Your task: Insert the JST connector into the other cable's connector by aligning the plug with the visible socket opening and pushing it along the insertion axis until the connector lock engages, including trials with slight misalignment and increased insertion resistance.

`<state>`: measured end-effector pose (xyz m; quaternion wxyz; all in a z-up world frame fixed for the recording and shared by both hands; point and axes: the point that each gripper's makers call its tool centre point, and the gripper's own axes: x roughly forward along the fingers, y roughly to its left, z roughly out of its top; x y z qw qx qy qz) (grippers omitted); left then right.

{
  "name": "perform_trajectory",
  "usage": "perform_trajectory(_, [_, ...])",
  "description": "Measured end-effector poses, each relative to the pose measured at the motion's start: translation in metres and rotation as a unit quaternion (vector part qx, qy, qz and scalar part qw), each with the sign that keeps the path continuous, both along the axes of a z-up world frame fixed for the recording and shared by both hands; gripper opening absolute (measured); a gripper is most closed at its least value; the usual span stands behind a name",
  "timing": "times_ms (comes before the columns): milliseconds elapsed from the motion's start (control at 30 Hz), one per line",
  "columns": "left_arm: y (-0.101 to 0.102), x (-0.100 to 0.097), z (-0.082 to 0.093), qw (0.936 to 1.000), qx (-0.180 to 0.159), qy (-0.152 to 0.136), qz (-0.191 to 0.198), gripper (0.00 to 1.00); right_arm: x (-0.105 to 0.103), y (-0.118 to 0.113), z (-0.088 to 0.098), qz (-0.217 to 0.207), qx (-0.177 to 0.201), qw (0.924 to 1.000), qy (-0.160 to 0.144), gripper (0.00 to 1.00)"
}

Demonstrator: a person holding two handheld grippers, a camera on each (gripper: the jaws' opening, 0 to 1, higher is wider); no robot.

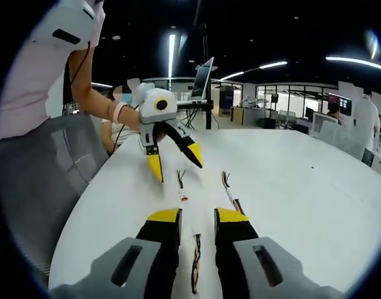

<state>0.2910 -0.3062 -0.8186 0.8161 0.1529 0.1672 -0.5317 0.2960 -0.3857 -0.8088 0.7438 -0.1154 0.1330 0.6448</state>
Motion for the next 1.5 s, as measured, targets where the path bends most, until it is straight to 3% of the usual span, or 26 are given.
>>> perform_trajectory(167, [0.001, 0.001, -0.007, 1.0000, 0.005, 0.003, 0.003, 0.37, 0.000, 0.000, -0.009, -0.004, -0.004, 0.9999, 0.009, 0.18])
perform_trajectory(333, [0.000, 0.002, -0.004, 0.9998, -0.019, 0.007, 0.005, 0.31, 0.000, -0.001, -0.017, -0.005, -0.001, 0.9999, 0.014, 0.16])
perform_trajectory(500, [-0.002, -0.001, -0.008, 0.9998, -0.016, 0.015, -0.003, 0.29, -0.007, 0.002, -0.022, 0.001, 0.002, 0.9998, 0.022, 0.12])
perform_trajectory(833, [-0.005, -0.008, -0.020, 0.9994, -0.002, 0.029, -0.016, 0.22, 0.000, -0.005, -0.034, -0.006, -0.007, 0.9997, 0.025, 0.11])
perform_trajectory(1500, [-0.008, -0.005, -0.022, 0.9989, -0.017, 0.040, -0.015, 0.11, -0.003, 0.002, -0.033, -0.002, 0.002, 0.9999, 0.014, 0.05])
